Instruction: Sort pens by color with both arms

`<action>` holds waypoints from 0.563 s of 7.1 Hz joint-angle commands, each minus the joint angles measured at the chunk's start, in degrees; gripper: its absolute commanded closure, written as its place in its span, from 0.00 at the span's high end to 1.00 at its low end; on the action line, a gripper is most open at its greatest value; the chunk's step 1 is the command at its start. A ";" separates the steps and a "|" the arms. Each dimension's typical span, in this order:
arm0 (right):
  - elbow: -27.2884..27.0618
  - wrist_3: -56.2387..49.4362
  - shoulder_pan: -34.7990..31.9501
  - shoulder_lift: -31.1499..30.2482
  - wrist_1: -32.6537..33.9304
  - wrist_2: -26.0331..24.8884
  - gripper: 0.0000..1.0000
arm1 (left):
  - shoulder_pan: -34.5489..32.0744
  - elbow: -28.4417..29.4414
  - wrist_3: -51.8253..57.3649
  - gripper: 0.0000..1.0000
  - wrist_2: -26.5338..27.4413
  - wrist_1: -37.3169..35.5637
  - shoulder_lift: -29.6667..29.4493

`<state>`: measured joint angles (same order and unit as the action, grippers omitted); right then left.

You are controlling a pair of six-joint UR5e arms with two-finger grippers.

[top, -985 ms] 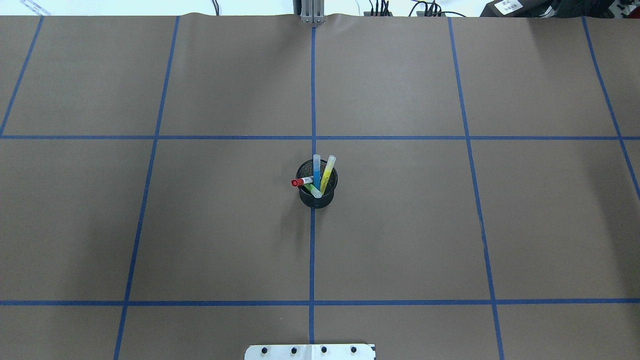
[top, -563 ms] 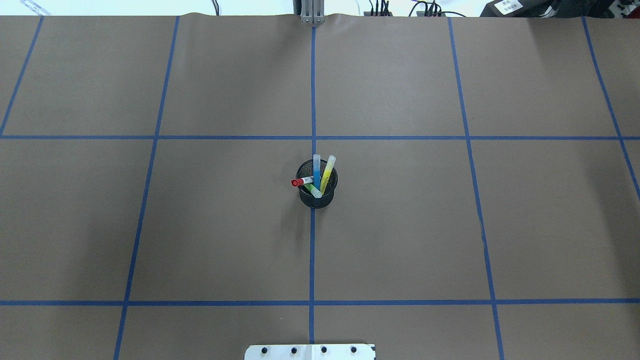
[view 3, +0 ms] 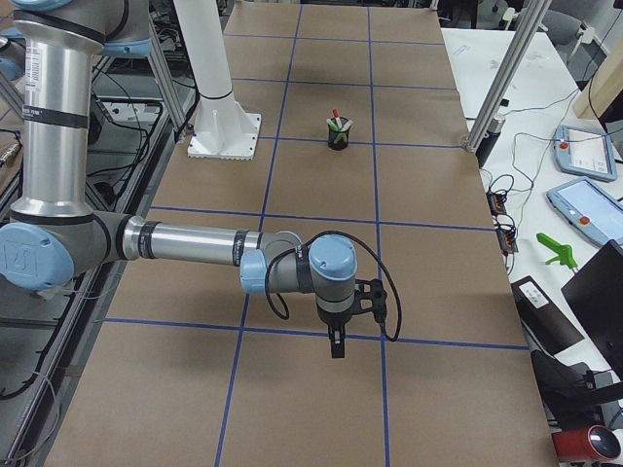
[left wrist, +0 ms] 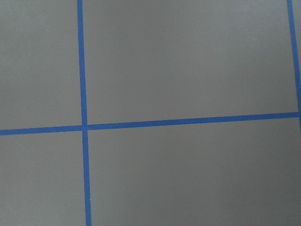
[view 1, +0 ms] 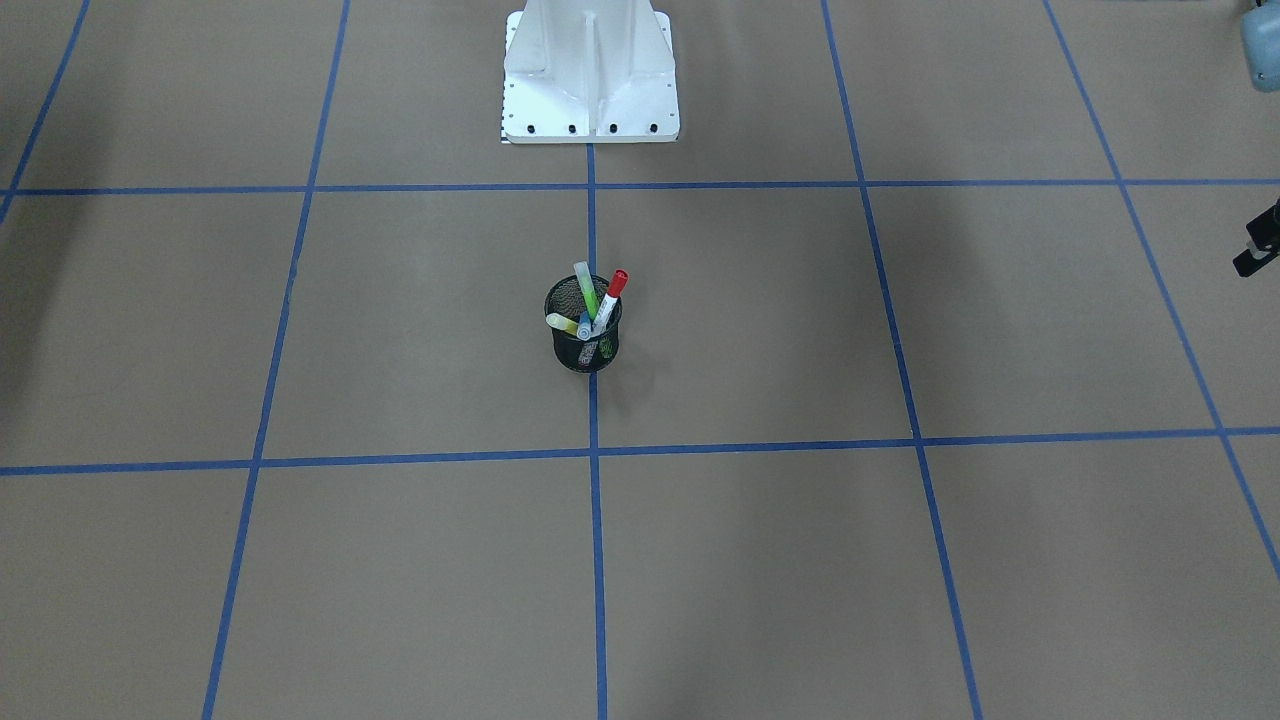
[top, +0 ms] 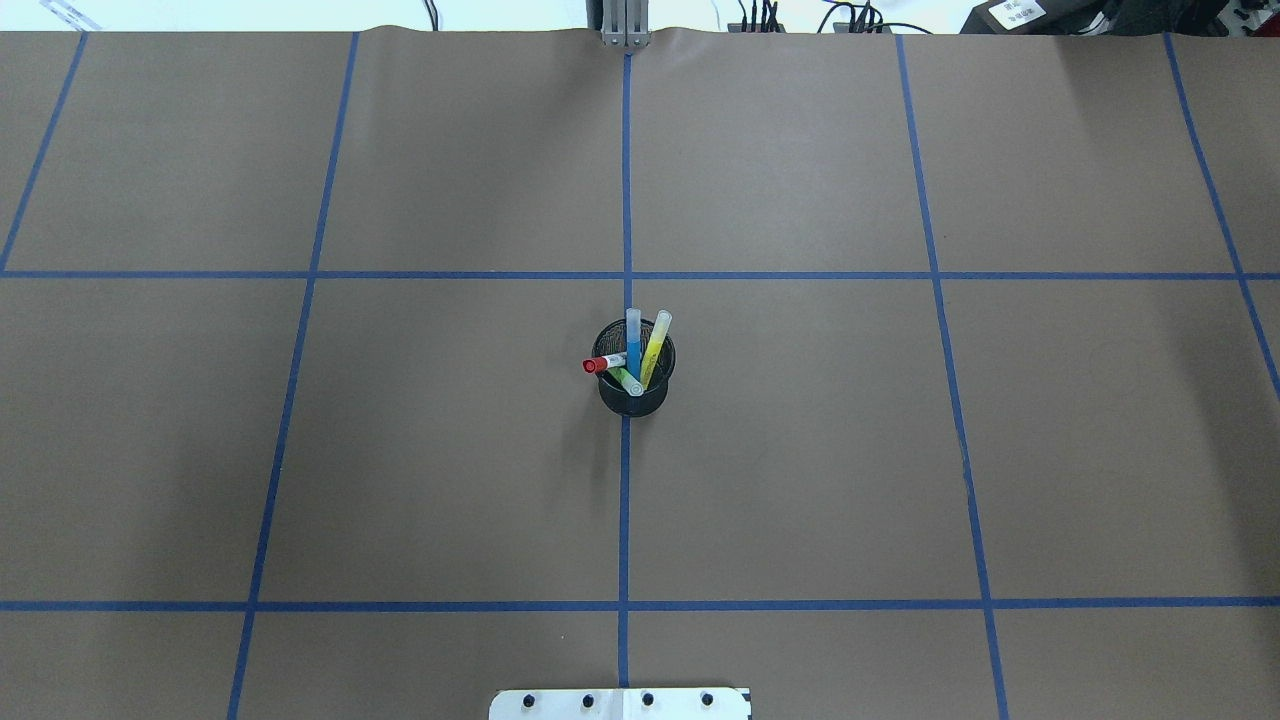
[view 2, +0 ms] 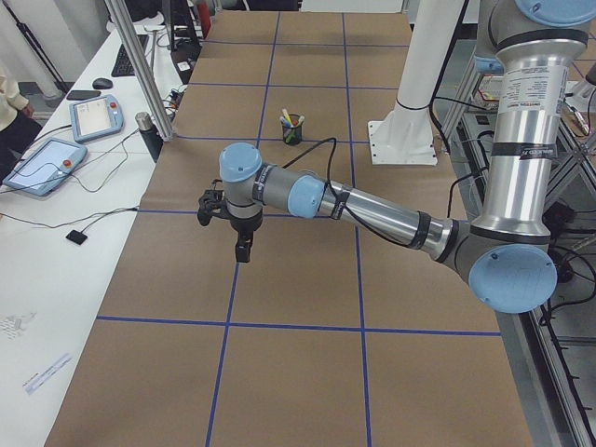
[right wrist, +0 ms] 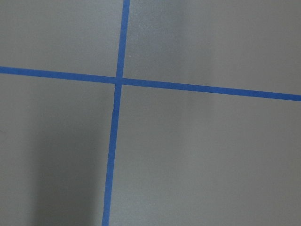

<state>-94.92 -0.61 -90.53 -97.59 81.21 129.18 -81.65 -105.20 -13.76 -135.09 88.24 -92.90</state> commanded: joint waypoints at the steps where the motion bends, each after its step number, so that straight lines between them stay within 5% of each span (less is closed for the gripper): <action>1: -0.09 0.00 0.00 0.12 0.00 0.02 1.00 | 0.00 -0.01 -0.04 1.00 0.00 0.00 0.00; 4: 0.00 0.09 0.00 0.38 0.09 0.02 1.00 | 0.00 -0.10 -0.04 1.00 -0.09 0.00 0.00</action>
<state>-94.96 -0.54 -90.53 -97.25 81.23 129.20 -81.71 -105.28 -13.76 -135.11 88.24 -92.90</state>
